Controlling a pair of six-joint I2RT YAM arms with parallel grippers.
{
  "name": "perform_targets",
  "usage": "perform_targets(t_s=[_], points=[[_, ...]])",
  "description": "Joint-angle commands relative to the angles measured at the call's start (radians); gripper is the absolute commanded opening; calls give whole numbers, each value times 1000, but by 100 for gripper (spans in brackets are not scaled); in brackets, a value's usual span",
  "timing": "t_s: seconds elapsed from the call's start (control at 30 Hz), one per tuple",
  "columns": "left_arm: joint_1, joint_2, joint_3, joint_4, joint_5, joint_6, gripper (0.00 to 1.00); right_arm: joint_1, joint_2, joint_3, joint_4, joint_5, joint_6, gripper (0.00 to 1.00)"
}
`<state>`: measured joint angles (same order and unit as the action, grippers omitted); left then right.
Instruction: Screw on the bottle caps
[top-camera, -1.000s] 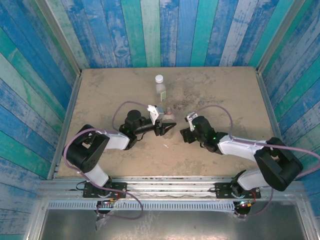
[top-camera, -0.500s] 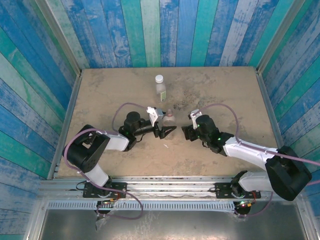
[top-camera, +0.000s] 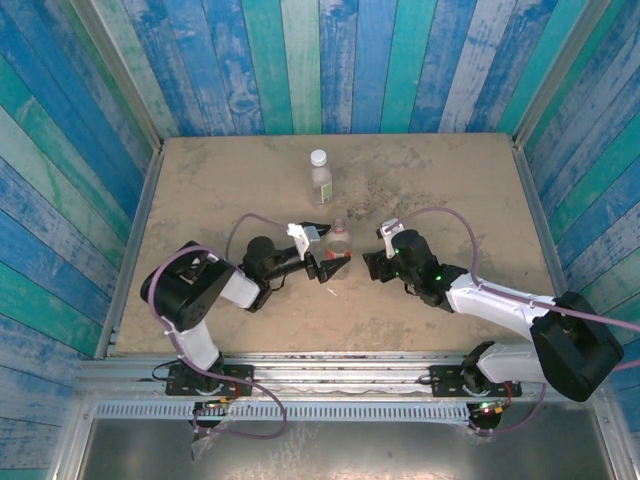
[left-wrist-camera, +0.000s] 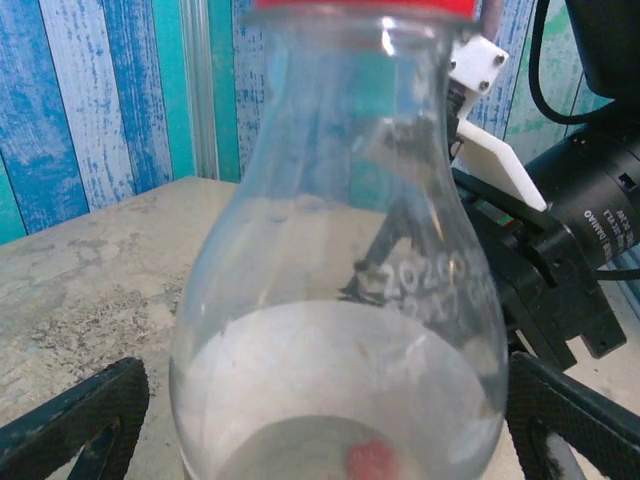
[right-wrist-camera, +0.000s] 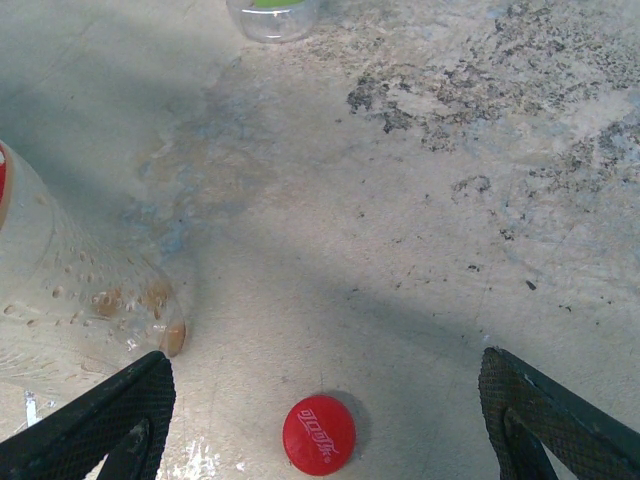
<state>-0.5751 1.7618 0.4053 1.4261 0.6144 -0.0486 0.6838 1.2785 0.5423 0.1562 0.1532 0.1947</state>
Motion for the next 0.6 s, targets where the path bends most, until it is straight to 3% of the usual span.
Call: perform_targets(t_s=[0.0, 0.07, 0.2, 0.57], points=[[3, 77, -12, 158, -17, 34, 98, -6, -17, 10, -21, 2, 5, 82], [3, 107, -4, 181, -14, 38, 99, -8, -13, 14, -24, 4, 5, 81], [3, 131, 7, 202, -6, 40, 93, -8, -4, 18, -28, 4, 8, 81], [1, 121, 43, 102, 23, 71, 78, -7, 5, 18, -30, -4, 9, 82]])
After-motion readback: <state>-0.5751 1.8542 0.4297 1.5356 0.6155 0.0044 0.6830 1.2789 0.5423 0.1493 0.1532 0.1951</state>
